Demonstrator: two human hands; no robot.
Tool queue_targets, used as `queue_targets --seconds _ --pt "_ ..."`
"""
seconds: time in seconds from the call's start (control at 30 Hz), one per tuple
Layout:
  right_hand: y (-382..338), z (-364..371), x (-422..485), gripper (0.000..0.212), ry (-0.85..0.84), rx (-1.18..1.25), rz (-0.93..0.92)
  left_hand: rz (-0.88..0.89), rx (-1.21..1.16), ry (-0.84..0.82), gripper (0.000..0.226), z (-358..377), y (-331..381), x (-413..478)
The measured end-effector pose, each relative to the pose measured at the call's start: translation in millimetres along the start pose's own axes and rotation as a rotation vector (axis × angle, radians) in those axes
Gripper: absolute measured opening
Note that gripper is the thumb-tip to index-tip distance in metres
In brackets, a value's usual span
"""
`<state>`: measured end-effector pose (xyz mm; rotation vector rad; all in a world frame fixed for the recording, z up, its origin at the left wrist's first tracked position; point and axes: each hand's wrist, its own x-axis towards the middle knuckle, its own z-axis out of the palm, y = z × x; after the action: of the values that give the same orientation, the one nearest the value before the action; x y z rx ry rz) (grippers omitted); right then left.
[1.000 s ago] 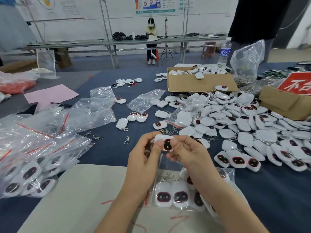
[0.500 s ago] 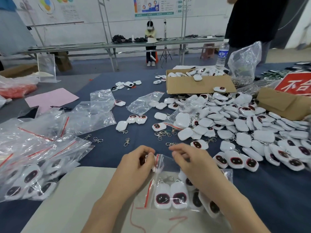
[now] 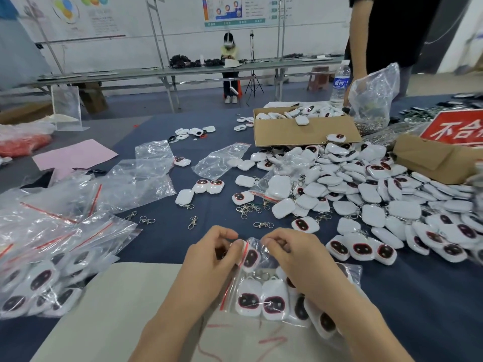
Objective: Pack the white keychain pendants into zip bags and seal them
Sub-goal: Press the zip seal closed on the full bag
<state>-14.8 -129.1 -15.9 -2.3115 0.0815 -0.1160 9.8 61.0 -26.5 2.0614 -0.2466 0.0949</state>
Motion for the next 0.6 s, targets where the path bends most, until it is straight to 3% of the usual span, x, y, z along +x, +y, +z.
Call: queue_targets --seconds 0.2,0.33,0.43,0.6 --pt "-2.5 -2.2 -0.3 0.018 0.051 -0.053 0.048 -0.018 -0.041 0.007 0.026 18.1 11.5 -8.9" --pt "-4.2 -2.3 -0.1 0.018 0.058 -0.08 0.056 0.06 -0.101 -0.057 0.007 22.8 15.2 -12.1" --pt "-2.3 -2.0 0.4 0.017 0.061 -0.066 0.049 0.061 -0.169 -0.148 0.02 23.1 14.0 -14.7" --pt "-6.0 -5.3 -1.9 0.019 0.16 0.115 -0.01 0.09 -0.096 0.056 0.02 20.2 6.3 -8.6"
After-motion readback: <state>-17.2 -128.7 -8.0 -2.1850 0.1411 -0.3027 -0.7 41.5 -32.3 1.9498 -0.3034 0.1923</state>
